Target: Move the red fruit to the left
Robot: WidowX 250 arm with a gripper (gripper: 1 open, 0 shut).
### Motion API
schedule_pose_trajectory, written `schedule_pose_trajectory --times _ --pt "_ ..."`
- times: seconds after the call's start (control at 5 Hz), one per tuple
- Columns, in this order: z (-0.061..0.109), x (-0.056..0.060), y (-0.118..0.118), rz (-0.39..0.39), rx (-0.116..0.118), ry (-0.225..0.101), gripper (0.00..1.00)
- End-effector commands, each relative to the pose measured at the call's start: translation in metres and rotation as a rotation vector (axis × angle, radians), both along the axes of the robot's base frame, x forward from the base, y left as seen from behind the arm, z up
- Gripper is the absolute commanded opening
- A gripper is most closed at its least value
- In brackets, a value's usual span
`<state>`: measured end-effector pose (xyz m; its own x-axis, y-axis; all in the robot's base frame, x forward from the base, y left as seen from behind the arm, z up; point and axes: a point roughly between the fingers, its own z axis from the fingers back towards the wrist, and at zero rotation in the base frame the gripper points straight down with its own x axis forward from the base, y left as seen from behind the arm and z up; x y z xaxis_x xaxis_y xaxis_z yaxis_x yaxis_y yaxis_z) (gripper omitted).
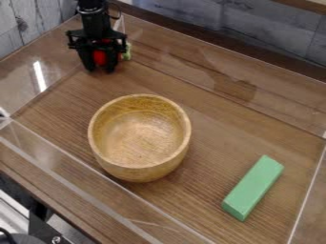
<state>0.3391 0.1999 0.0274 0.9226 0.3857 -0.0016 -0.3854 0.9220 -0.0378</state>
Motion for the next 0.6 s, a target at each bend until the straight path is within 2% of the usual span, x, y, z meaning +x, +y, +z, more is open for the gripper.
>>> schedule_pose_trajectory --times 0.0,0.2,0.4 --pt "0.044 0.008 0.016 0.007 0.041 -0.086 1.0" --pt "0.05 0.004 0.013 0.02 0.037 -0.084 0.0" --pt "0.06 0.0 0.011 0.032 0.032 -0.087 0.0"
